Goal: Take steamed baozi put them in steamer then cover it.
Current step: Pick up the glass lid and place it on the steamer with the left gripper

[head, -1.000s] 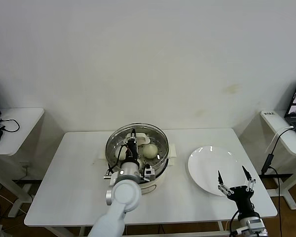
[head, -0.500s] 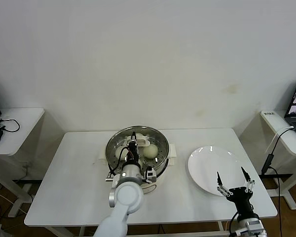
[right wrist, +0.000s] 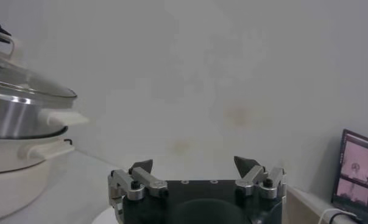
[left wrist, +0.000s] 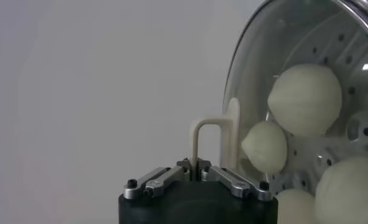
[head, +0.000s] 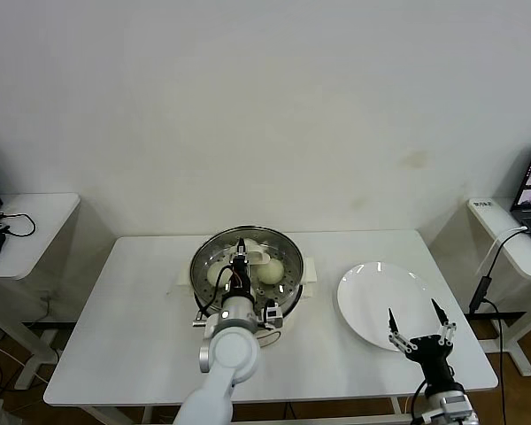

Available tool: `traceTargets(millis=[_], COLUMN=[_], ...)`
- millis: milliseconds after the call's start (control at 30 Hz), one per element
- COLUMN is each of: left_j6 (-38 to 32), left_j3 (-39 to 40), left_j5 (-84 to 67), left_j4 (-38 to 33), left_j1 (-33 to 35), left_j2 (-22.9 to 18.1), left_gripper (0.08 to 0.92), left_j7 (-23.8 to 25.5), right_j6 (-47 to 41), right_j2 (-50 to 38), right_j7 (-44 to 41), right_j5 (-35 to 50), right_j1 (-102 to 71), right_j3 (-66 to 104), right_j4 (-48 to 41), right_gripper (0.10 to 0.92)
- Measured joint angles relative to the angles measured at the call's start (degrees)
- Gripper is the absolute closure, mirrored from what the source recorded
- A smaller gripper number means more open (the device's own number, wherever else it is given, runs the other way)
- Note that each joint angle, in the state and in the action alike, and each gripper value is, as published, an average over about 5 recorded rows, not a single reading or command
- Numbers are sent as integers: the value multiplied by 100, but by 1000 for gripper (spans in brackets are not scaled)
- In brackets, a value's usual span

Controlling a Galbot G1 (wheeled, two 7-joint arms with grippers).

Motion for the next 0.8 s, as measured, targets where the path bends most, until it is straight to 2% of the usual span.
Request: traceTargets(millis=[200, 300, 800], left_j6=[-21, -34, -110], left_j3=[-26, -34, 12], left_j5=[-16, -33, -172], left_j4=[45, 61, -314], left_j1=[7, 10, 298], left_j2=[-35, -46, 90], left_gripper=[868, 840, 417], left_j7=[-79, -131, -237], right_j6=[4, 7, 13], right_j2=[-1, -3, 7], right_j7=[-5, -7, -13], right_j5=[-5, -8, -43], right_j1=[-10, -12, -37], right_j3=[-6, -8, -25], right_j4=[0, 1, 27], right_gripper=[203, 202, 203])
